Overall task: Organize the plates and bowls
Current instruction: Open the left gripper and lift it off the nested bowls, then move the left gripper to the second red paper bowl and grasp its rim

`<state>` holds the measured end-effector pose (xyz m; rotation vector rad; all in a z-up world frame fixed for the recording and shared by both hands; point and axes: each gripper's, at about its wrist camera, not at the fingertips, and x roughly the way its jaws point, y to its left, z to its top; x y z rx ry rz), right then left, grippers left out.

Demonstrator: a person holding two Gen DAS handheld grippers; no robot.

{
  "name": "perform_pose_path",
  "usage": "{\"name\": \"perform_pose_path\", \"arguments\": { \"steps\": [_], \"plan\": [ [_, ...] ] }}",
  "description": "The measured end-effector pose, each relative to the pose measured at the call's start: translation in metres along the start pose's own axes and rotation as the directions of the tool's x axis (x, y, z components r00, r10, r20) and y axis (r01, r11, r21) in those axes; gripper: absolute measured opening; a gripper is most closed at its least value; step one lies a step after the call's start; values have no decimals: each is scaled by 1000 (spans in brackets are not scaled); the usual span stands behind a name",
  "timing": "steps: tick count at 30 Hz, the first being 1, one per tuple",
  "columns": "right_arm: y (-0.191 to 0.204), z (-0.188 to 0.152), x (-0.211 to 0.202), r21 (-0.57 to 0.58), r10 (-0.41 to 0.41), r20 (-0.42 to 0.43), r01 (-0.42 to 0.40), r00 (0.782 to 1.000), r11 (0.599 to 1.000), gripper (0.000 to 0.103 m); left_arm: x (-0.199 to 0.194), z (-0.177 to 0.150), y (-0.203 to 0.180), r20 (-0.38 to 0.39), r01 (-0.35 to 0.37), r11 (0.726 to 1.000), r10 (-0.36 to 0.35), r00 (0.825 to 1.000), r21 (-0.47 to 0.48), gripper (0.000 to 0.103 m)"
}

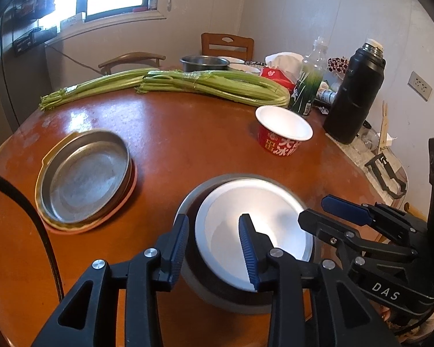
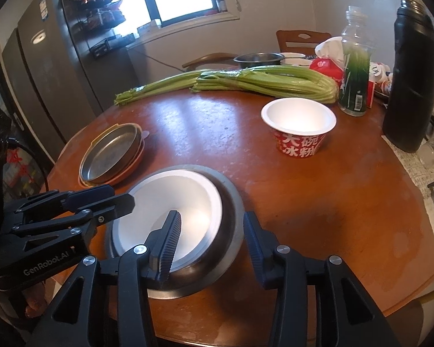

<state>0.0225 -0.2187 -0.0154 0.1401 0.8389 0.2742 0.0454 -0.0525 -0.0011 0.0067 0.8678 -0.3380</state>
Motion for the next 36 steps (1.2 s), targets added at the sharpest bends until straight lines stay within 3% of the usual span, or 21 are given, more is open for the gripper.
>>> {"name": "perform_pose_path", "arguments": {
  "steps": [16, 36],
  "plan": [
    [-48, 40, 5, 68, -12, 52, 8, 999, 998, 50, 40, 70, -35, -6, -7, 996, 8, 1000, 91, 37],
    [-129, 84, 44, 193, -127, -25, 129, 992, 973, 50, 108, 123, -61, -101, 22, 995, -12, 995, 101, 37]
  ]
}}
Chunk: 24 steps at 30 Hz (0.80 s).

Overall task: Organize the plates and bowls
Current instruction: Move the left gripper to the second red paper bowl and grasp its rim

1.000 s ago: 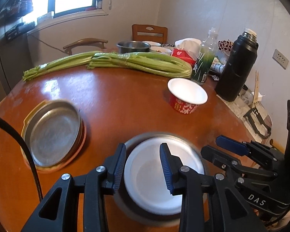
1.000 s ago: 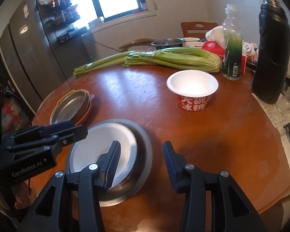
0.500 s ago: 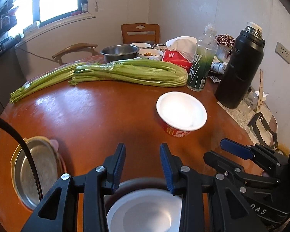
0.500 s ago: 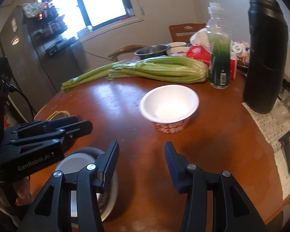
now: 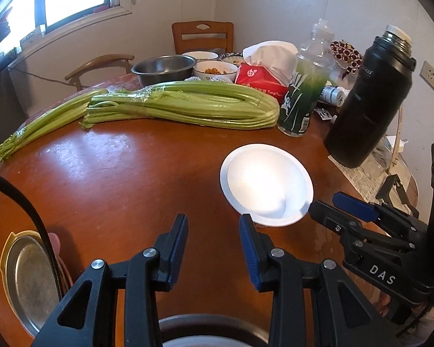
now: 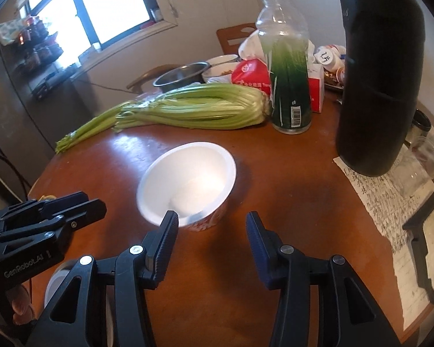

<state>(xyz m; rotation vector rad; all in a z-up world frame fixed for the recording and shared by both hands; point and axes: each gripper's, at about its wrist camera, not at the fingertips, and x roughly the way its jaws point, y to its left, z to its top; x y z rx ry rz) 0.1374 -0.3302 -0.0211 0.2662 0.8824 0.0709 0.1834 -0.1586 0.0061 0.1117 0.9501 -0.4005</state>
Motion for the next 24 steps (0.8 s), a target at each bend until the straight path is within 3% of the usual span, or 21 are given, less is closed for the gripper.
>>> {"name": "perform_pose_path", "arguments": {
  "steps": [9, 24],
  "plan": [
    [0, 19, 33, -12, -12, -66, 11, 998, 1000, 50, 26, 16, 5, -45, 27, 999, -28, 999, -16, 37],
    [36, 17, 54, -178, -42, -90, 26, 995, 984, 50, 43, 23, 27, -85, 41, 996, -47, 995, -74, 40]
  ]
}}
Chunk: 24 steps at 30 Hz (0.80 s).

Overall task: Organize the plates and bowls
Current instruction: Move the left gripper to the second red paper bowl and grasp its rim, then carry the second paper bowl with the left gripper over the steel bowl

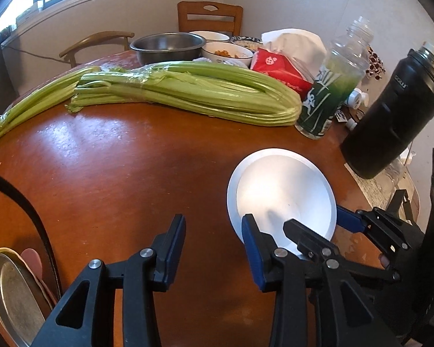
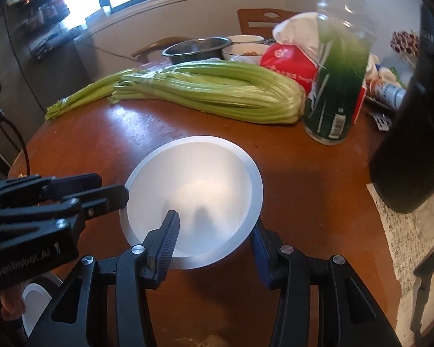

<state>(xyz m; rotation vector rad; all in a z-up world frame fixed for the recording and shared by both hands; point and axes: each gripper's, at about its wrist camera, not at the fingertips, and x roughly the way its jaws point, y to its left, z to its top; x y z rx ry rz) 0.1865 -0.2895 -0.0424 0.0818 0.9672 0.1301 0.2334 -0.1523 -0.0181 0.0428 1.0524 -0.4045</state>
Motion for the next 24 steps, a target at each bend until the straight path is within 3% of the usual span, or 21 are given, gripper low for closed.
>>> {"name": "perform_pose_path", "arguments": {
  "steps": [6, 14, 24],
  "plan": [
    [16, -2, 5, -28, 61, -14, -61, 998, 998, 50, 0, 0, 5, -7, 6, 1000, -6, 1000, -7, 40],
    [33, -5, 7, -43, 126, -28, -127, 992, 991, 50, 11, -3, 15, -75, 20, 999, -23, 997, -45, 40],
    [45, -5, -5, -27, 142, -2, -142, 990, 989, 48, -7, -7, 19, -42, -3, 999, 1, 999, -43, 40]
  ]
}}
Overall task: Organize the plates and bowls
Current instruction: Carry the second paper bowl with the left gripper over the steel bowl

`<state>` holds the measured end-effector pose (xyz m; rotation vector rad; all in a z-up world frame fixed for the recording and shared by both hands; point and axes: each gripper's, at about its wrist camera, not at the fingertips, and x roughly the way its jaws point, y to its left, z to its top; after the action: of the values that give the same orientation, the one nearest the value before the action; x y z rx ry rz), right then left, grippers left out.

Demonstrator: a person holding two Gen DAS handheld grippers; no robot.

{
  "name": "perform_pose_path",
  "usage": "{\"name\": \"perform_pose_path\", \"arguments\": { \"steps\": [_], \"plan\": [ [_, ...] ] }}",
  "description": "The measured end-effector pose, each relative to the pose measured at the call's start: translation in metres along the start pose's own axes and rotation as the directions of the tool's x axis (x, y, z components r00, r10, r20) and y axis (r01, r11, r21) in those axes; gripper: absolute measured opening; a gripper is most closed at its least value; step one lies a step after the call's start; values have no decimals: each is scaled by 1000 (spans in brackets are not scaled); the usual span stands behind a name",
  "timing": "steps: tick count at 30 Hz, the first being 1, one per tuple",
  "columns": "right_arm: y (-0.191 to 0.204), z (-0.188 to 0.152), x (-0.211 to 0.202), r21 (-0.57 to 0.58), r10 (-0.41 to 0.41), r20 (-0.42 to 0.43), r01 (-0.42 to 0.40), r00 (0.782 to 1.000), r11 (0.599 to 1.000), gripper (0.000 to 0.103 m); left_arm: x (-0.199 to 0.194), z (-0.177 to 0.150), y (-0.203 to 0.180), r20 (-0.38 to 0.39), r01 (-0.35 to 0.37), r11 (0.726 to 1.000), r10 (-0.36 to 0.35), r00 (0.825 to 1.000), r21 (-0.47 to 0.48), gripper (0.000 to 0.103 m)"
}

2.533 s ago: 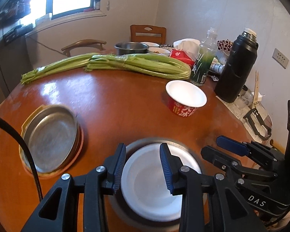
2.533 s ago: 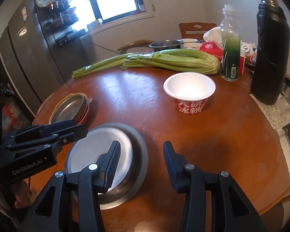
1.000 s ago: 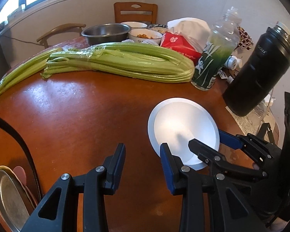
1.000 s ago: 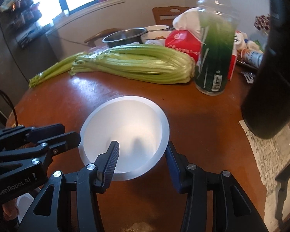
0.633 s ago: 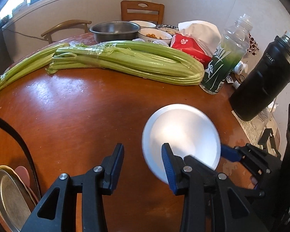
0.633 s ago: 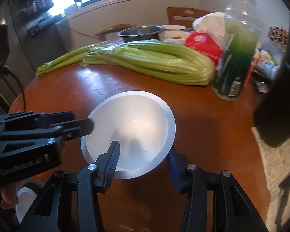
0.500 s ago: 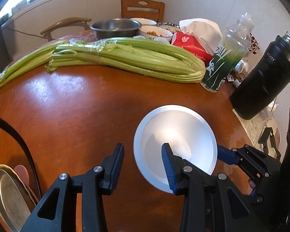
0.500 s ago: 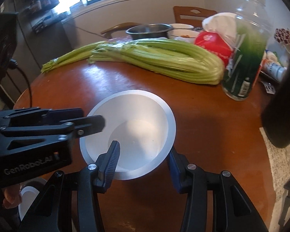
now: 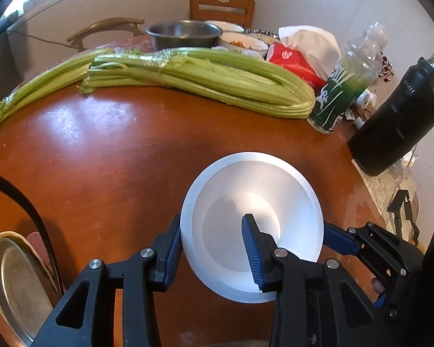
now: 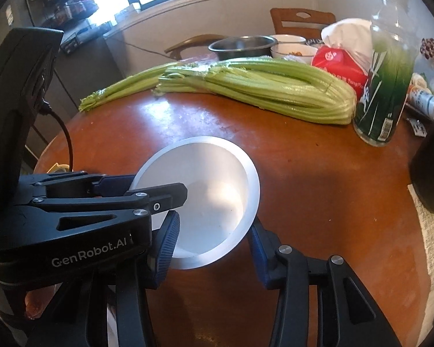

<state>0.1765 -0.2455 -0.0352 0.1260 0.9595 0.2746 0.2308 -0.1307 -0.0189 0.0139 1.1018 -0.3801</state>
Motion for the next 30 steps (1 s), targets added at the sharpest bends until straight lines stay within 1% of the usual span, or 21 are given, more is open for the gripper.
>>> {"name": "perform_pose_path", "arguments": {
  "steps": [7, 13, 23, 30],
  "plan": [
    [11, 0, -15, -16, 11, 25, -11, 1000, 1000, 48, -24, -3, 1, 48, -7, 1000, 6, 999, 4, 40],
    [21, -3, -24, -23, 19, 37, -19, 999, 1000, 49, -38, -10, 4, 66, -14, 1000, 13, 998, 3, 40],
    [38, -8, -45, -52, 23, 74, -19, 997, 998, 49, -68, -27, 6, 113, -28, 1000, 28, 993, 0, 40],
    [52, -19, -64, -58, 40, 108, -33, 993, 998, 49, -92, -43, 5, 149, -41, 999, 40, 988, 4, 40]
  ]
}}
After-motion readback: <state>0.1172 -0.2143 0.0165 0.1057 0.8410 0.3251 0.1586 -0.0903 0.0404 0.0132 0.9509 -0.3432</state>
